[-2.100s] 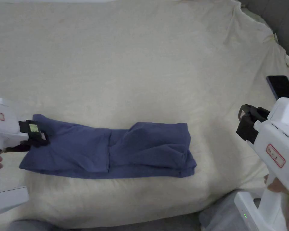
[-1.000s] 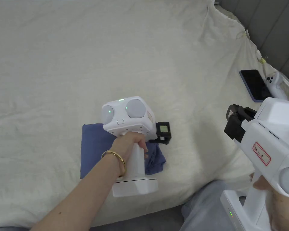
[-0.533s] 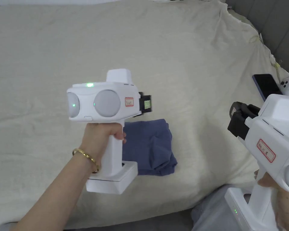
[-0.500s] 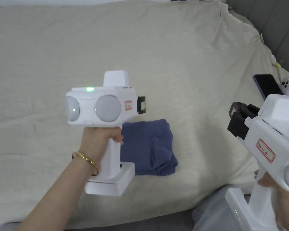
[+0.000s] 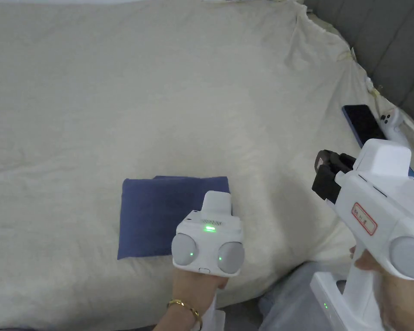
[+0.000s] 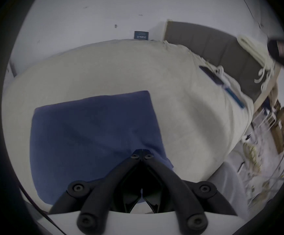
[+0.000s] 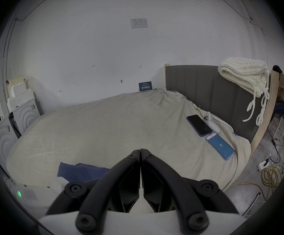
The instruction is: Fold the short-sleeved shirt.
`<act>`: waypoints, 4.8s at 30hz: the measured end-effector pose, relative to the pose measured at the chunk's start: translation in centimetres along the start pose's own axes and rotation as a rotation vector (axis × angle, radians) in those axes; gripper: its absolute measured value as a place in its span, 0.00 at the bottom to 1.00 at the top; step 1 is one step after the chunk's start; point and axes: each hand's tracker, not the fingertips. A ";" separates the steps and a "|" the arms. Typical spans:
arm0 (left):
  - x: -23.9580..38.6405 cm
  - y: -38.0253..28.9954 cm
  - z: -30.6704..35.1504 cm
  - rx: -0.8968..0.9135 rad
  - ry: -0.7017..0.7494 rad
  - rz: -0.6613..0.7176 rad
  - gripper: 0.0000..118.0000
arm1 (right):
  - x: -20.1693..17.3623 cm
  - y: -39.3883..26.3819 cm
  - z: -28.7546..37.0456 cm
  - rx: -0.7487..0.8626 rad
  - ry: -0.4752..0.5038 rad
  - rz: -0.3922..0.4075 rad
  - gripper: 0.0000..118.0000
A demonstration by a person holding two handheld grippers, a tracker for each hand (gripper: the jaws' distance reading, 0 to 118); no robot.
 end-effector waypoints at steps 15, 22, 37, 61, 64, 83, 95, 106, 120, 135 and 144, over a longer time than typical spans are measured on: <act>-0.5 6.4 4.0 0.153 -0.158 0.050 0.00 | 0.0 0.9 0.6 0.016 -0.004 0.015 0.00; -9.8 8.3 11.9 0.508 -0.051 0.162 0.00 | -2.2 2.1 0.2 0.072 0.064 0.048 0.00; -17.8 0.5 15.5 0.554 0.256 0.225 0.00 | -16.4 -5.4 -8.1 0.022 0.258 0.165 0.00; -25.5 3.9 10.8 0.236 -0.339 0.482 1.00 | -19.7 -13.6 -11.5 -0.222 0.208 0.197 0.00; -28.7 3.4 7.0 0.036 -0.624 0.588 1.00 | -19.1 -13.5 -12.0 -0.237 0.226 0.184 0.00; -31.2 0.3 -4.2 -0.278 -0.947 0.686 1.00 | -18.6 -13.1 -12.5 -0.260 0.260 0.173 0.00; -29.9 -0.8 -5.2 -0.288 -0.879 0.668 0.23 | -17.7 -13.0 -13.0 -0.281 0.280 0.106 0.00; -24.6 3.6 -0.9 -0.365 -0.481 0.612 0.15 | -14.3 -7.7 -9.4 -0.176 0.275 0.083 0.00; -30.3 7.4 9.6 -0.338 -0.163 0.444 0.15 | -5.9 1.9 -1.2 0.145 0.138 0.101 0.00; -56.7 1.0 14.3 -0.432 0.635 0.504 0.14 | -8.8 2.7 -2.5 0.104 0.046 0.136 0.00; -64.7 -1.0 13.1 -0.517 1.018 0.245 0.39 | -10.9 1.3 -4.5 0.006 0.017 0.166 0.00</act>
